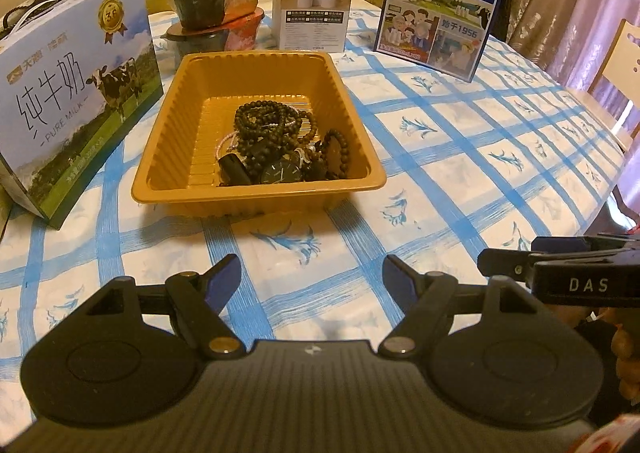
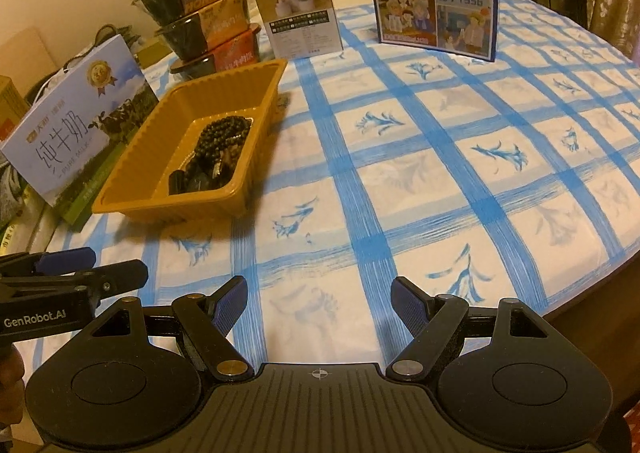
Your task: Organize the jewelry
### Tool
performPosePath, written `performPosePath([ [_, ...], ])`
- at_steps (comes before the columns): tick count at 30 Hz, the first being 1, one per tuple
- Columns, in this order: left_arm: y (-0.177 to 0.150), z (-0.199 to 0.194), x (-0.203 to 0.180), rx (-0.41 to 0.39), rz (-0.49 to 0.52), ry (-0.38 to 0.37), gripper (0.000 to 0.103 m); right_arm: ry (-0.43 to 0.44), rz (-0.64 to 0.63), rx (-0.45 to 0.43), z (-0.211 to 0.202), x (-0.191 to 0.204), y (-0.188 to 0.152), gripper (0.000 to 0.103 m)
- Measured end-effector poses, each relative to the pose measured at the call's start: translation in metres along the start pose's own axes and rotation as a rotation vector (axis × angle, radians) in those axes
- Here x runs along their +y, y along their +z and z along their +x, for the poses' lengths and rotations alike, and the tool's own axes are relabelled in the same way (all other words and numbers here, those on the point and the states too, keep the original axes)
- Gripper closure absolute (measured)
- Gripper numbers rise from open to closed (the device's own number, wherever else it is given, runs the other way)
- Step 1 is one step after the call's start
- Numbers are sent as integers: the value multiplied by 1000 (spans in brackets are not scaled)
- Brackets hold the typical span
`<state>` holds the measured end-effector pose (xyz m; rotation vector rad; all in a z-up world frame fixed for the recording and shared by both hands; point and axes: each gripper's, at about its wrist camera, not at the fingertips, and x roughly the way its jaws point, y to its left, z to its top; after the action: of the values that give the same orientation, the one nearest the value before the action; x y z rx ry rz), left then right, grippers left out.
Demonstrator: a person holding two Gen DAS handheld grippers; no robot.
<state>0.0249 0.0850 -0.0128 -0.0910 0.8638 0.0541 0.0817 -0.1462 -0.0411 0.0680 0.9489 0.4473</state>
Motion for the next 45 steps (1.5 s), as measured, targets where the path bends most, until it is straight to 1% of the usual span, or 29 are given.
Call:
performPosePath([
  [16, 1, 2, -8, -8, 29, -13, 27, -5, 3, -1, 0, -1, 0, 25],
  [45, 5, 1, -13, -17, 39, -17, 27, -3, 5, -7, -2, -5, 1, 25],
])
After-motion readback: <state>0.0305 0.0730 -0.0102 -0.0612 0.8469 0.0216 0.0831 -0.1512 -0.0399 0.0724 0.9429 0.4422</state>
